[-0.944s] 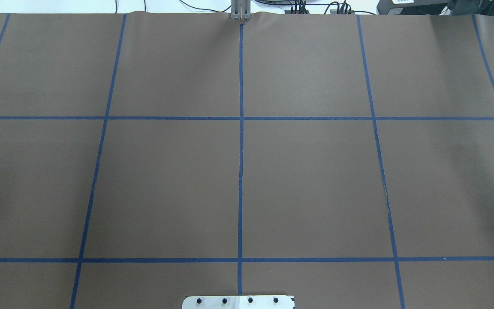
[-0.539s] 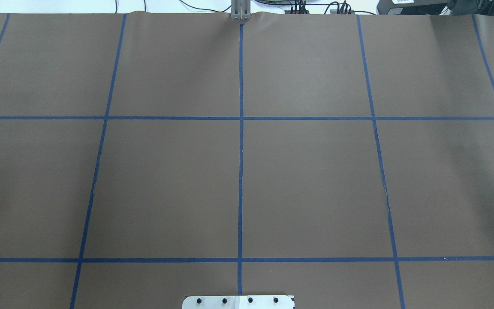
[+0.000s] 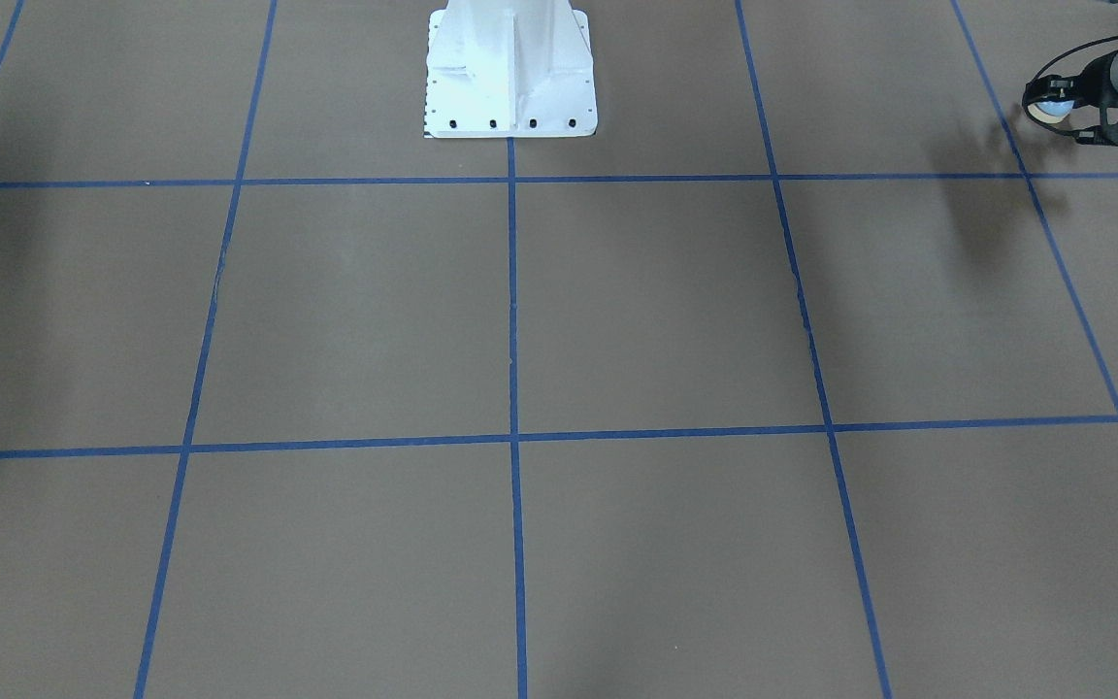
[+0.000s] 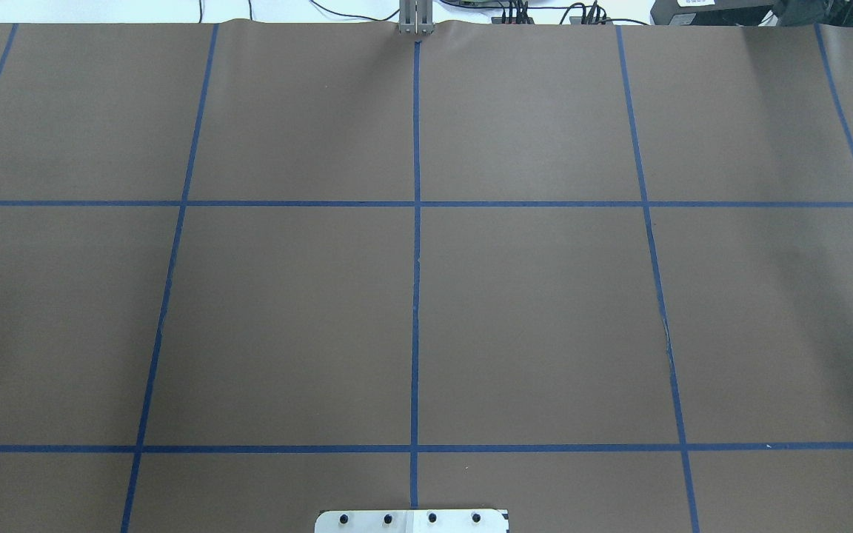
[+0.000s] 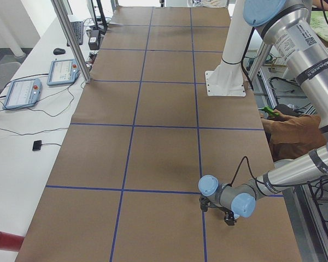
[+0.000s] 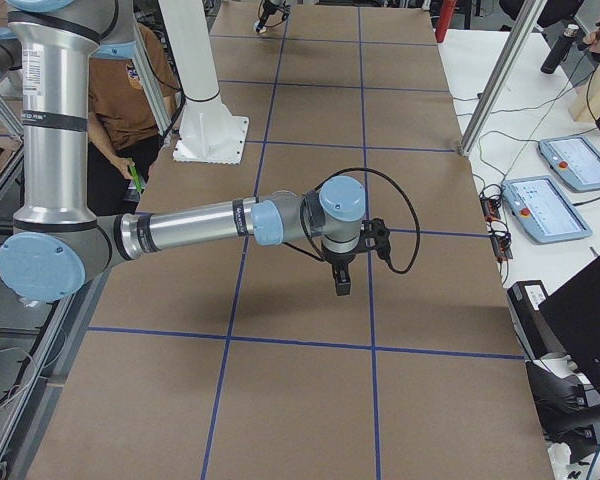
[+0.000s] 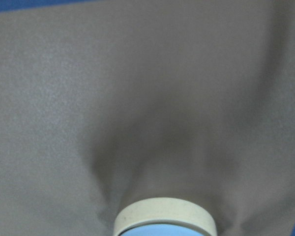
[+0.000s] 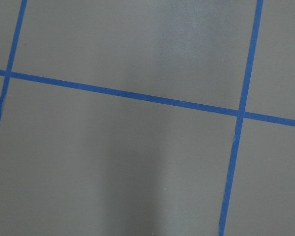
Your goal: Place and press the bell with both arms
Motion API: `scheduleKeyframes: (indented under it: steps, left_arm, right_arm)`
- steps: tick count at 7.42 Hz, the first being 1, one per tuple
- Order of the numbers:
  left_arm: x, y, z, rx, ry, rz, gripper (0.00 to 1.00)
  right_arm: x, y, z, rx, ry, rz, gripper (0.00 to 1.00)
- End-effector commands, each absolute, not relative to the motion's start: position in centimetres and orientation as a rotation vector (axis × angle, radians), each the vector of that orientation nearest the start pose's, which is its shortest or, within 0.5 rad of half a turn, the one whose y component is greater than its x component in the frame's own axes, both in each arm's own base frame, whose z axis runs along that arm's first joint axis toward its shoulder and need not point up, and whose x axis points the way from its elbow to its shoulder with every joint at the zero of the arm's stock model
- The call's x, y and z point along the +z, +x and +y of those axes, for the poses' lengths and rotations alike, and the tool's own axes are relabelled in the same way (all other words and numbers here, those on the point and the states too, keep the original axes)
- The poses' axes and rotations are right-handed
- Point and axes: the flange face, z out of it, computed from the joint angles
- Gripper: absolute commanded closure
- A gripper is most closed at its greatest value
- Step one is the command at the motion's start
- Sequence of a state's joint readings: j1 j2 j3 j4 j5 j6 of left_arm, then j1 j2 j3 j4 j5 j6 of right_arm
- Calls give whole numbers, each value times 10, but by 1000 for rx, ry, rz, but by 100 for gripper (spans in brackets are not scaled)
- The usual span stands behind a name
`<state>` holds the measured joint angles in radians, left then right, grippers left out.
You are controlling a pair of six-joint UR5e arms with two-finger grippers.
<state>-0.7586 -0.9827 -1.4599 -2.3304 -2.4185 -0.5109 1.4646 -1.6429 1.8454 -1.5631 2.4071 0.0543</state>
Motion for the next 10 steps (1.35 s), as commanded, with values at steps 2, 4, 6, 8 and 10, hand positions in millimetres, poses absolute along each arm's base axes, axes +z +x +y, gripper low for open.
scheduleKeyframes:
  steps: [2,4,6,8,10]
  left_arm:
    - [827,83,-159,289,-480,708,100]
    - [810,87,-158,301,-485,776,100]
    - [767,103,-169,333,-472,879,100]
    - [755,104,-180,324,-420,900,100]
    - [711,109,-213,310,-268,938,100]
  right_arm:
    - [551,9,-468,-141,131,-854,0]
    - [549,9,-468,-142,134,-854,0]
    - [548,8,-468,-142,132,-865,0]
    - [549,8,-468,-141,129,-872,0]
    - [548,8,-468,-141,130,-877,0]
